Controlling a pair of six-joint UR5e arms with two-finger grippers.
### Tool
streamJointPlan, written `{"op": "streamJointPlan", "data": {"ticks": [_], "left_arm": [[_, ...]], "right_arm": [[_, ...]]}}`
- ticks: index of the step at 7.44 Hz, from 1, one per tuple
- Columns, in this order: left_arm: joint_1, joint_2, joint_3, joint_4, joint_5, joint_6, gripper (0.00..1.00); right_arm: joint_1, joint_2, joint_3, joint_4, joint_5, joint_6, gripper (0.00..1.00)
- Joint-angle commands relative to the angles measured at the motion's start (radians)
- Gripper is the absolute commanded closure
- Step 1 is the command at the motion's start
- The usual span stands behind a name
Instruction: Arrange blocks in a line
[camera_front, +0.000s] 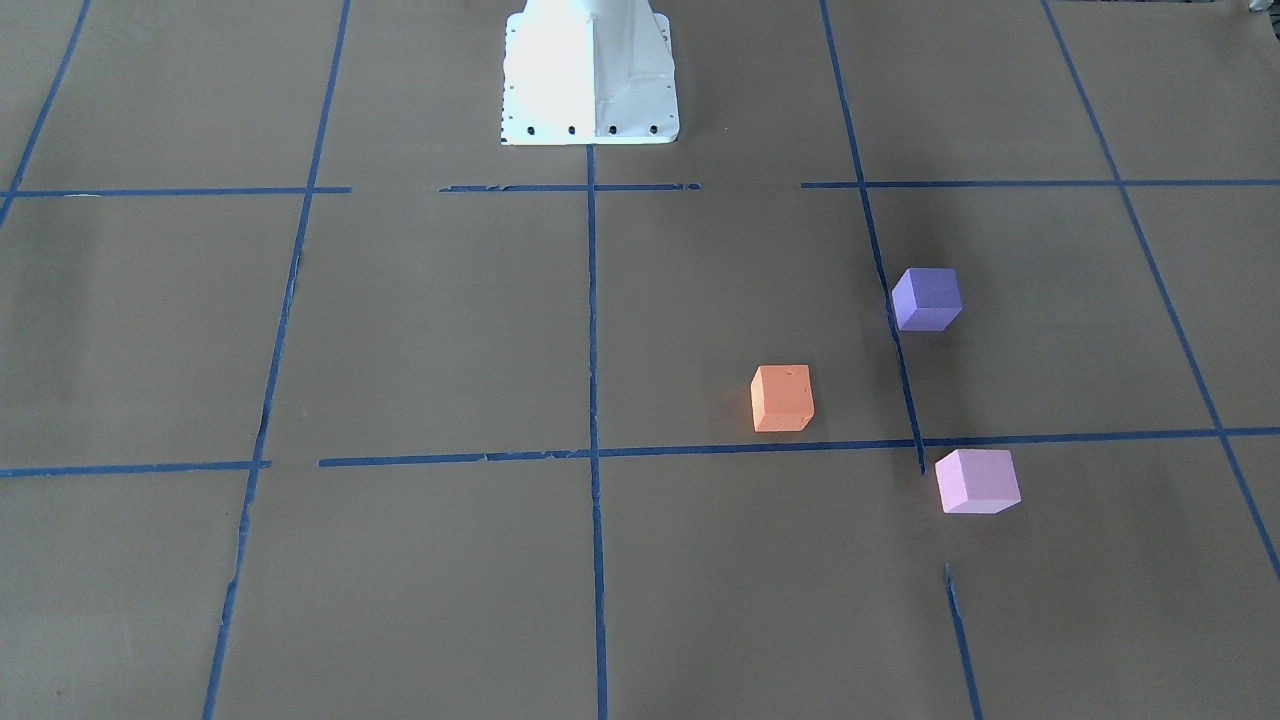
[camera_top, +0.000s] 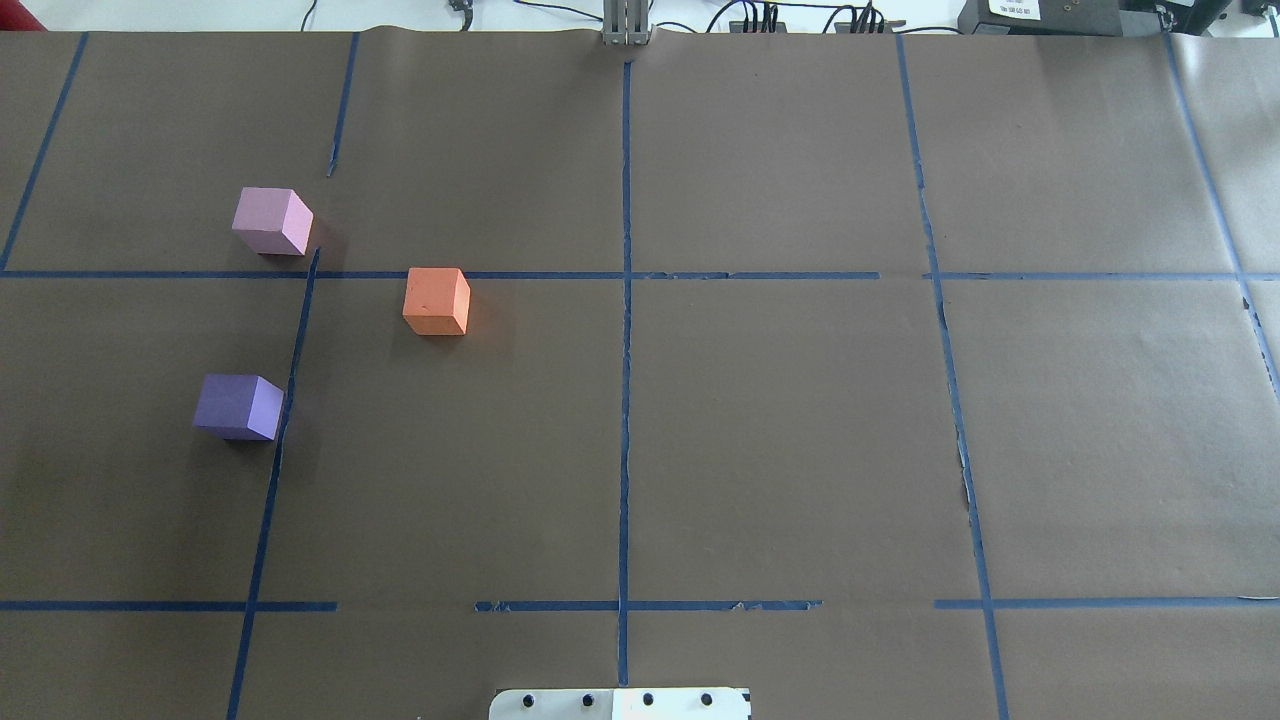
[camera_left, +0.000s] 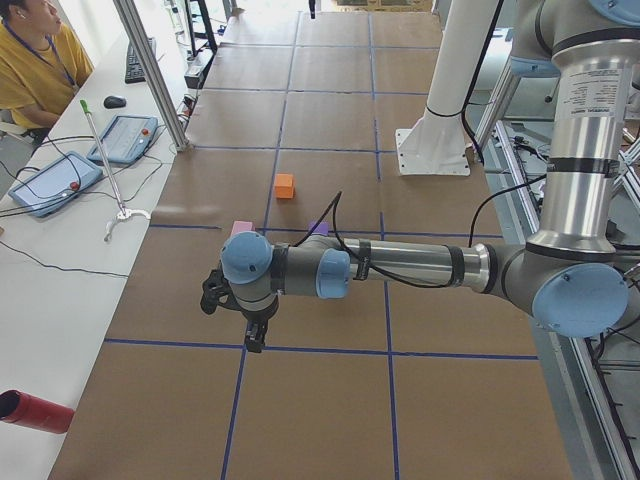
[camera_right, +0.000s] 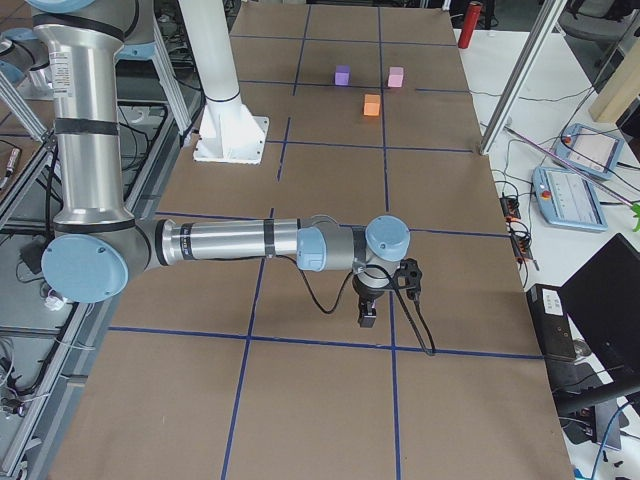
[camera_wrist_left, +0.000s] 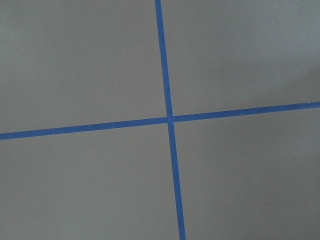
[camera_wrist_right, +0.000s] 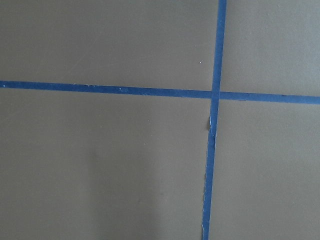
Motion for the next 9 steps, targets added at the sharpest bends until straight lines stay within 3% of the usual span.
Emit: {"op": "streamJointPlan", "data": {"ticks": [1, 5, 7, 9], "left_arm": [[0.000, -0.009, -0.011, 0.002, 0.003, 0.001, 0.00], [0.018, -0.046, -0.059, -0.029, -0.012, 0.002, 0.00], [0.092, -0.047, -0.110, -0.029, -0.011, -0.005, 0.00], [0.216, -0.133, -0.128, -0.046, 0.000, -0.318, 0.00]], "right_arm": [[0.000, 0.000, 0.000, 0.000, 0.000, 0.000, 0.00], [0.000, 0.000, 0.001, 0.000, 0.000, 0.000, 0.00], [0.000, 0.000, 0.001, 0.000, 0.000, 0.000, 0.00], [0.000, 0.000, 0.000, 0.000, 0.000, 0.000, 0.00]]}}
